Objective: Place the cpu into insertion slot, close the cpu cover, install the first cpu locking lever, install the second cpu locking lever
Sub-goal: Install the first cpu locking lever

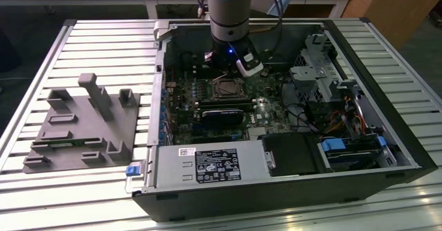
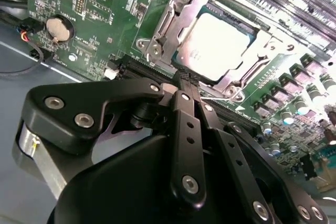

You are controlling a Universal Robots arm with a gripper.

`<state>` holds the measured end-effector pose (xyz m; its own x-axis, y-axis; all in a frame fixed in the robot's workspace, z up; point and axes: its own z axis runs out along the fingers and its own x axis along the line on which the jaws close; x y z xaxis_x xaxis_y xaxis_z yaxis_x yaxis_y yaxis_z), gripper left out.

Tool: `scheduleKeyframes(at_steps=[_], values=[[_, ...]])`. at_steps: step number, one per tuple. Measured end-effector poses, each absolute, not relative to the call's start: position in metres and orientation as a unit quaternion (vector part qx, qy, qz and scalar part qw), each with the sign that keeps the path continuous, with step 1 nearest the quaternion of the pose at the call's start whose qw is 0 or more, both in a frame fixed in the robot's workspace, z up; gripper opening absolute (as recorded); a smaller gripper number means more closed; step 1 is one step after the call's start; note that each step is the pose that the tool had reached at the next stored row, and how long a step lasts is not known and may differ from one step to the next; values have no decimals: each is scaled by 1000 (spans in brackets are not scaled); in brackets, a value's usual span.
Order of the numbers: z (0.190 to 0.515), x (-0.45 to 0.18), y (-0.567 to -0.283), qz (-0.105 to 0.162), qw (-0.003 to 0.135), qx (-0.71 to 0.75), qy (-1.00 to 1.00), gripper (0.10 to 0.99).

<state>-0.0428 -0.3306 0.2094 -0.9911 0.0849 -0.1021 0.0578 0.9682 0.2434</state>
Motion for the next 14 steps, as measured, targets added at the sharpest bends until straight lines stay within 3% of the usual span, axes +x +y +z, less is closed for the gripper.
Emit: scheduleKeyframes(at_steps=[14], values=[[218,-43,-328,120,56,36,991,106]])
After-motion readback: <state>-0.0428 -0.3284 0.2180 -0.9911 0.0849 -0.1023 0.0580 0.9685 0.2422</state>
